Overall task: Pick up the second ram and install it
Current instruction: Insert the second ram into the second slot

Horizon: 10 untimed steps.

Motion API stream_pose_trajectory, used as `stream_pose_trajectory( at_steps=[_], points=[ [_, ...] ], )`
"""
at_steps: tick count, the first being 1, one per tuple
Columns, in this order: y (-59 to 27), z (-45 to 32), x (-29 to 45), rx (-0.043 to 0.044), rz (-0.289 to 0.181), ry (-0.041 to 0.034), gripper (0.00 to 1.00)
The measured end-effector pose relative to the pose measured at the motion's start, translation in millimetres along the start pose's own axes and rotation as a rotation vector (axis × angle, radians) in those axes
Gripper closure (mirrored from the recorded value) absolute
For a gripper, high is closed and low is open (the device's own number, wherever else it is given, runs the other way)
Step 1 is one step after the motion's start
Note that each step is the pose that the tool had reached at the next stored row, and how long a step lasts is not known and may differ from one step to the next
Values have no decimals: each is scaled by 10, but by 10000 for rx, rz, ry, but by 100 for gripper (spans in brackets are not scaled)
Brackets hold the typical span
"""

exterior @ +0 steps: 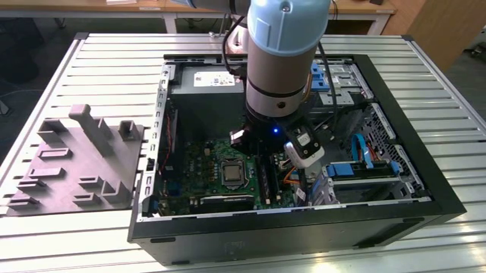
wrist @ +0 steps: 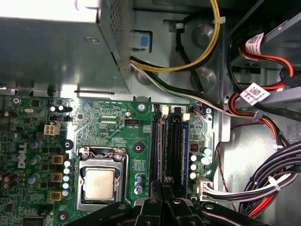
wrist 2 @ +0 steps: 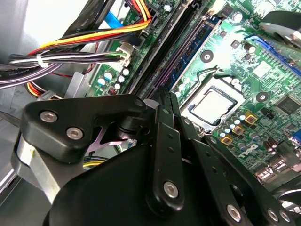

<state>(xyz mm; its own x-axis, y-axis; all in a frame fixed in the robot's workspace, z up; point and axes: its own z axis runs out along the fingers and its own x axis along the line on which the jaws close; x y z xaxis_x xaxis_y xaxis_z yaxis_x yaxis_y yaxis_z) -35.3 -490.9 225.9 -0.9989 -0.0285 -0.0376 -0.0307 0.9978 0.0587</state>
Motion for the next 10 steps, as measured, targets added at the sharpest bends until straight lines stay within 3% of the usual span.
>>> stream_pose_trajectory(
  at_steps=[10],
  points=[
    [0,9,-2,-2,15,-1,89]
  ],
)
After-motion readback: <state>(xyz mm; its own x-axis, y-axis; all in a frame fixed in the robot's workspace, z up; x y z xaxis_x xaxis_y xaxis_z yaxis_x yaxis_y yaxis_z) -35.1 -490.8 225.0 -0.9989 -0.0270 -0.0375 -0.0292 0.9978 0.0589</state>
